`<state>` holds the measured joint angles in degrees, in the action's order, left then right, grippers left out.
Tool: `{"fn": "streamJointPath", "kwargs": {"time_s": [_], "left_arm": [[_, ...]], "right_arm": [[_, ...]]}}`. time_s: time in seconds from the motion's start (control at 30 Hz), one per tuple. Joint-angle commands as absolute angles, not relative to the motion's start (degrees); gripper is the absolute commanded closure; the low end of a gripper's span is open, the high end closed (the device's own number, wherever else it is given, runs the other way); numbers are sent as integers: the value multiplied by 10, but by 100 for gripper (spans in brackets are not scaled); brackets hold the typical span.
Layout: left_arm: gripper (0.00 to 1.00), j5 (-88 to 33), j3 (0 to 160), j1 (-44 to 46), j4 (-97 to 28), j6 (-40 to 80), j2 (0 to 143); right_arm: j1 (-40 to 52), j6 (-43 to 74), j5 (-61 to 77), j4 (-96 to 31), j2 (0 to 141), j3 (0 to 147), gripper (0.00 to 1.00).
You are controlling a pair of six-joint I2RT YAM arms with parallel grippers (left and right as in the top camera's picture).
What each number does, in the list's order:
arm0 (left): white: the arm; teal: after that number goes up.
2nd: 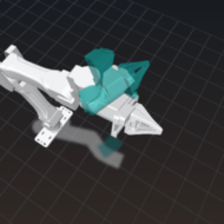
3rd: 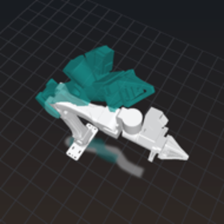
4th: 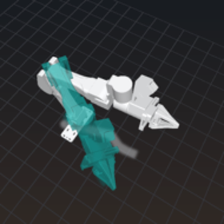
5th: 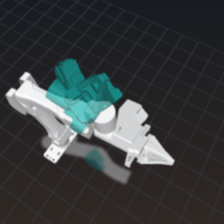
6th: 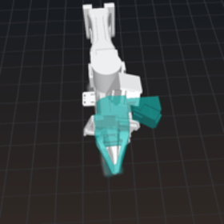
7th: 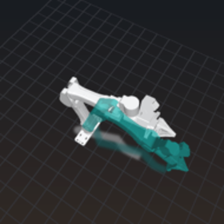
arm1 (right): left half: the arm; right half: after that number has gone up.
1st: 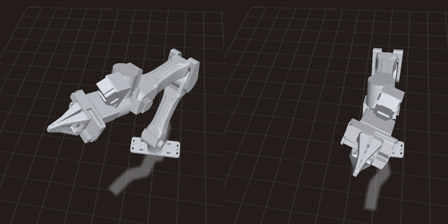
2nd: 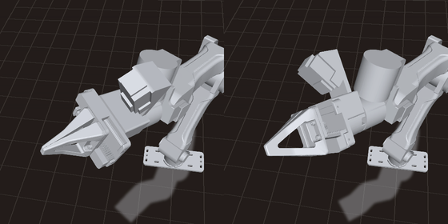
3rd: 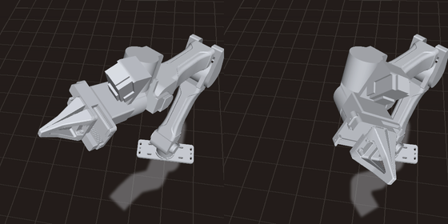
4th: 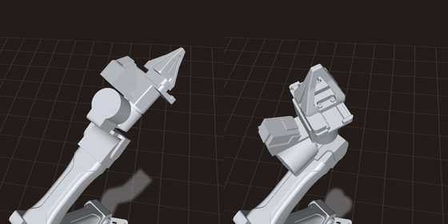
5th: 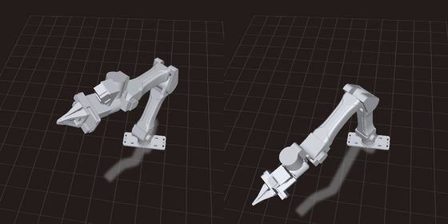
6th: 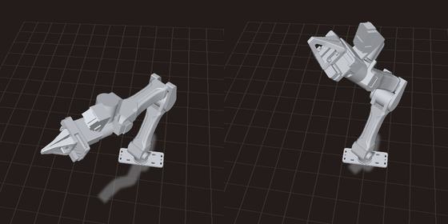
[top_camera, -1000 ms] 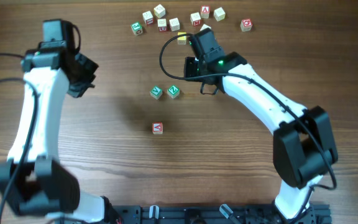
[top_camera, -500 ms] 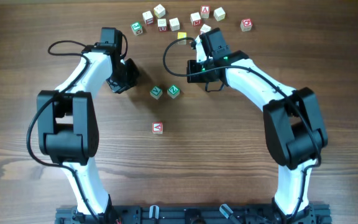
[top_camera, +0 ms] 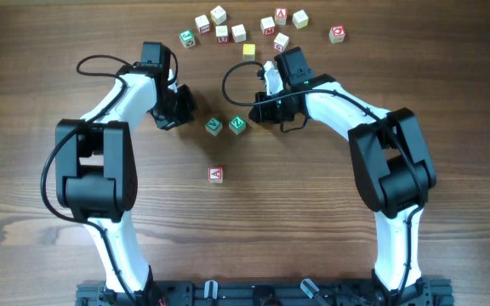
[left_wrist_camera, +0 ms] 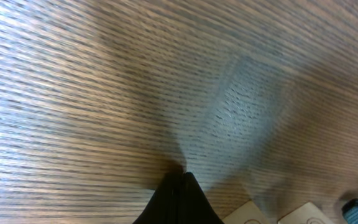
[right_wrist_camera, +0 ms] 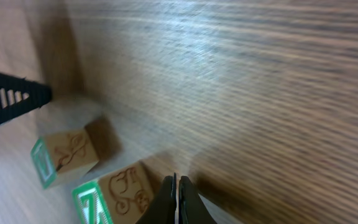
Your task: Form a circle
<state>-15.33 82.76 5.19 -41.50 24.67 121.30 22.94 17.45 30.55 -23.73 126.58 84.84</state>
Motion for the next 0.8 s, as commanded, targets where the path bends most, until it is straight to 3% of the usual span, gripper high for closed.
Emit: {"fn": "streamJointPath", "kwargs": {"time_s": [0.0, 0.77], "left_arm": [[96, -159, 791, 55, -411, 227, 1228], [96, -210, 791, 55, -409, 194, 1228]], "right_arm": [[229, 148, 340, -243, 1273, 848, 96], [230, 94, 393, -253, 1273, 848, 96]]}}
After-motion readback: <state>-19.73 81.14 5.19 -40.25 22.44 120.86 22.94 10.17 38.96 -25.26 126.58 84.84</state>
